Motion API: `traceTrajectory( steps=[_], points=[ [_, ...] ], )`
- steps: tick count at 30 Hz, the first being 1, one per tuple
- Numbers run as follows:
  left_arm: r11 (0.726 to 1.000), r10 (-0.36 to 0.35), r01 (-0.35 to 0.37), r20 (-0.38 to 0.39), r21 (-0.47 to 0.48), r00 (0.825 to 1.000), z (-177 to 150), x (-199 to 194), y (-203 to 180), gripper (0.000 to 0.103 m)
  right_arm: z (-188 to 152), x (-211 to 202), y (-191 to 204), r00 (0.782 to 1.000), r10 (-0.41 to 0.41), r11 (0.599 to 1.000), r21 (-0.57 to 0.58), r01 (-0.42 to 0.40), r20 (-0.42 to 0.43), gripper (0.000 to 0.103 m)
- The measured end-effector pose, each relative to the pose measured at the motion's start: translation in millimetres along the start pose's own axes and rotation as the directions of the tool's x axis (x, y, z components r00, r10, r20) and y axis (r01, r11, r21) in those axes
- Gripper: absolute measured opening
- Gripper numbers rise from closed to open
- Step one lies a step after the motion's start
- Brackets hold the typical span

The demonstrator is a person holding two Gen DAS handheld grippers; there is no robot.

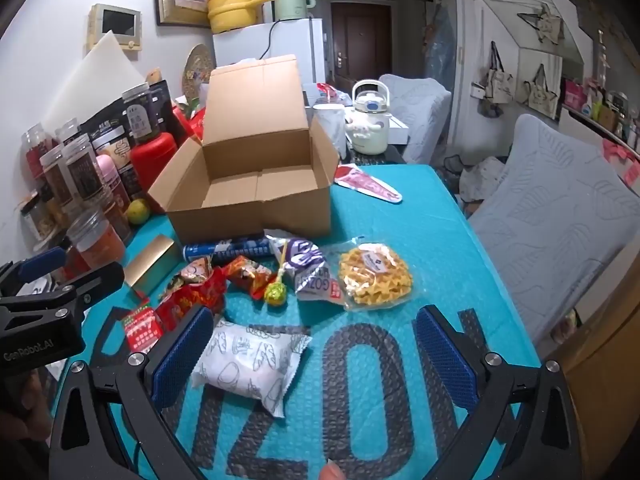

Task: Organize snacks
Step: 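Move both tools toward the snack packets on the table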

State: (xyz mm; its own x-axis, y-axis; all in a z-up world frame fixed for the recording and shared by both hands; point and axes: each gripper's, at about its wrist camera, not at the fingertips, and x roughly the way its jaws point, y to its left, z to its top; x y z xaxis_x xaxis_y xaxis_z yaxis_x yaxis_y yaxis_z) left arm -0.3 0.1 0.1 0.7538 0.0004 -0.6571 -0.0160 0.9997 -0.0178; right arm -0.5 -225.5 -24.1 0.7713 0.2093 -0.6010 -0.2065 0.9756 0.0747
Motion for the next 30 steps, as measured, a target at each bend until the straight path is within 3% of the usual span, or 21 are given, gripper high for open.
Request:
traceTrajectory(
  steps=[30],
  points=[
    [1.000,-0.009,0.009,0.013,-0.021,1.000,-9,-21,8,0.103,-10,-16,12,0.999,0.038,0.999,-0.021,-0.038,0.028,0.103]
  ],
)
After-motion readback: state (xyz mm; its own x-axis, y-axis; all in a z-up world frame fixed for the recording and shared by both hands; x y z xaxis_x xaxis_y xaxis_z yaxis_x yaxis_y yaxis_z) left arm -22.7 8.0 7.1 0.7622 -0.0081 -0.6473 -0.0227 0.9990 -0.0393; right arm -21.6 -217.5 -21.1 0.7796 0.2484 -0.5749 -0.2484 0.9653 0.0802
